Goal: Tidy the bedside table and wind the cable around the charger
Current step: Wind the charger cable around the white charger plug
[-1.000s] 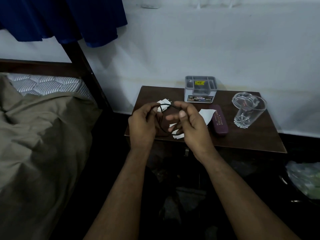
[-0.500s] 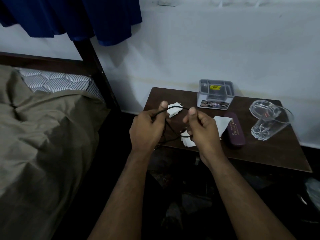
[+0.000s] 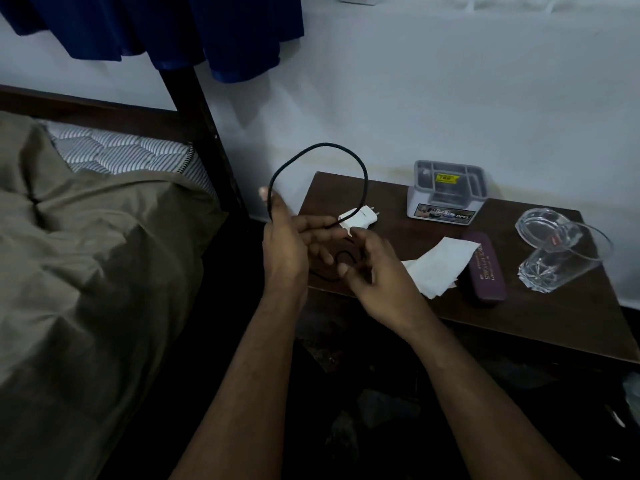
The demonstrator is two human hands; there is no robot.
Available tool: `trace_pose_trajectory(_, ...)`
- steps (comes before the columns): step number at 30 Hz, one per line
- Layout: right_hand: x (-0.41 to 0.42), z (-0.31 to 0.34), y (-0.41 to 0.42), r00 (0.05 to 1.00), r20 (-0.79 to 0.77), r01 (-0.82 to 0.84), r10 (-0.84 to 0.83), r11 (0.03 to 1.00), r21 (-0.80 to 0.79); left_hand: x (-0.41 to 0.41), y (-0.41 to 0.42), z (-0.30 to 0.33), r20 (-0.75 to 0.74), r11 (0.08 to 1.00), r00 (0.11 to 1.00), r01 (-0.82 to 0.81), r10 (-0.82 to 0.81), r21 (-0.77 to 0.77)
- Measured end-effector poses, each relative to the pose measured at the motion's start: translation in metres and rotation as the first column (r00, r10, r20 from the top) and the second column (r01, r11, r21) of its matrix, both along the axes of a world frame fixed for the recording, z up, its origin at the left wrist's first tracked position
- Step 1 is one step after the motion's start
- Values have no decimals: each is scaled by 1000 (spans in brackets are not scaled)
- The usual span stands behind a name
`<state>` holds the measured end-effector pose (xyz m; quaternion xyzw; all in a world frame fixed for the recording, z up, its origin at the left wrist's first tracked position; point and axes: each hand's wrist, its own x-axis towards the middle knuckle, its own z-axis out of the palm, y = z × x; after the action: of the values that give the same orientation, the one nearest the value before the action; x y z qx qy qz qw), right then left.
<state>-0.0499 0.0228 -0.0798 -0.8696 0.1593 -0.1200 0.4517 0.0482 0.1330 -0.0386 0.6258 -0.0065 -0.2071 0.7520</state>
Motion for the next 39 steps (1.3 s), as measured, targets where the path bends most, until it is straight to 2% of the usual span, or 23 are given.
trace_pose_trajectory(3,4,-4,3,1000,-14,-26,25,998,-63,-1,1,1,-27,999,1000,14,-15,-36)
trace_pose_trajectory(8,3,-3,3,999,-24,-45,45,999,3,1,5,3,-3,987,1000,-19,19,-159)
trace_pose_trajectory(12,-1,-2,0,991,-79,-125,108,955,-268,3,6,5,22,971,994,-97,105,-218)
trace_pose_trajectory(14,-2,-2,-1,995,-1,-99,103,945,-311,3,4,5,9,974,993,-116,119,-195)
trace_pose_trajectory(16,-3,1,-4,992,116,-10,43,963,-268,2,2,3,-4,980,992,-122,123,-158)
trace_pose_trajectory(19,-3,6,-7,969,238,99,-68,988,-121,3,0,3,-3,983,993,-117,118,-145)
trace_pose_trajectory(25,-1,18,-8,923,311,163,-226,962,218,-1,-4,5,67,991,997,35,-26,-132)
trace_pose_trajectory(29,2,22,-9,904,291,160,-312,880,448,-7,-7,-5,290,979,936,180,-202,100)
trace_pose_trajectory(32,2,23,-12,884,260,194,-389,810,553,-10,-10,-13,405,934,860,197,-311,299)
trace_pose_trajectory(35,1,22,-18,862,260,244,-435,806,539,-7,-10,-14,485,942,844,68,-229,328)
trace_pose_trajectory(39,-1,15,-27,865,303,302,-401,897,323,-2,-7,-16,443,980,892,-3,-88,201)
